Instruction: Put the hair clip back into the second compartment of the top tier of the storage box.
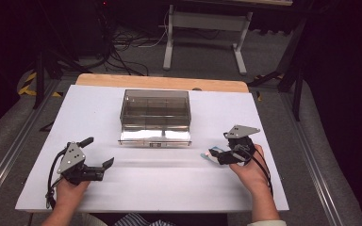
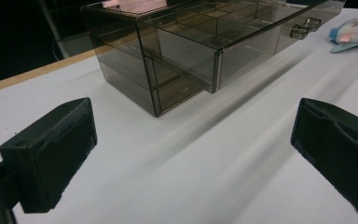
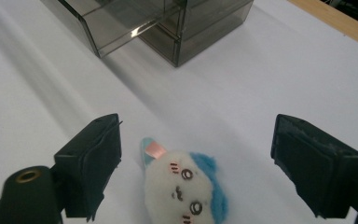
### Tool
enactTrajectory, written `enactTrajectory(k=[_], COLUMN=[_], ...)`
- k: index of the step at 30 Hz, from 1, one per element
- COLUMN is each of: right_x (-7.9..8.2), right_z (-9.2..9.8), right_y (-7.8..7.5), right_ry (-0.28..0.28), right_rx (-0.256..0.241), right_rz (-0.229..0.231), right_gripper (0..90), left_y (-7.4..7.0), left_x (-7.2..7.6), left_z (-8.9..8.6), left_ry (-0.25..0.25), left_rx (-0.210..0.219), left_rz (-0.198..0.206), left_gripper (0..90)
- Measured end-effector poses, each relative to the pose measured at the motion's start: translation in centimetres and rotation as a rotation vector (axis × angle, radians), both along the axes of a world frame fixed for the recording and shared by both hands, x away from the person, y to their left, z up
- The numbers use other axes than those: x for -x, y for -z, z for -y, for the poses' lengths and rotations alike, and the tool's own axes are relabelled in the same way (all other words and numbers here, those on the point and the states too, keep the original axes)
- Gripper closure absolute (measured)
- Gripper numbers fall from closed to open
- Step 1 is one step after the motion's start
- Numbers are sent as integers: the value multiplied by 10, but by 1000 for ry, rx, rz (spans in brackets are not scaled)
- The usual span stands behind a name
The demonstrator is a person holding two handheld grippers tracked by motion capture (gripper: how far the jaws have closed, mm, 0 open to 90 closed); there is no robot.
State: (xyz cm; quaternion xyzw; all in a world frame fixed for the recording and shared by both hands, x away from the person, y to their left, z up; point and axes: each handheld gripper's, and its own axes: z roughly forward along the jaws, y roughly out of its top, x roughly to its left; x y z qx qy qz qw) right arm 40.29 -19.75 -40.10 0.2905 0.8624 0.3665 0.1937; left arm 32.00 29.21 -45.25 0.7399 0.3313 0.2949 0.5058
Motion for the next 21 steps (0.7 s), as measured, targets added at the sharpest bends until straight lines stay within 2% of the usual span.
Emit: enactTrajectory(k=[8, 14, 21], right_x=[-1, -3, -5], right_z=[3, 2, 2], right_y=[8, 15, 20], right_ry=[19, 28, 33], right_rx=[17, 58, 87], right_rz=[-32, -86, -114], right_gripper=[168, 170, 189], left_y=[0, 0, 0], left_x=[0, 0, 0], left_z=[0, 0, 0], left_ry=[0, 0, -1], left_rx=[-2, 0, 0], left_rz=[2, 2, 3], left_gripper=[12, 12, 12])
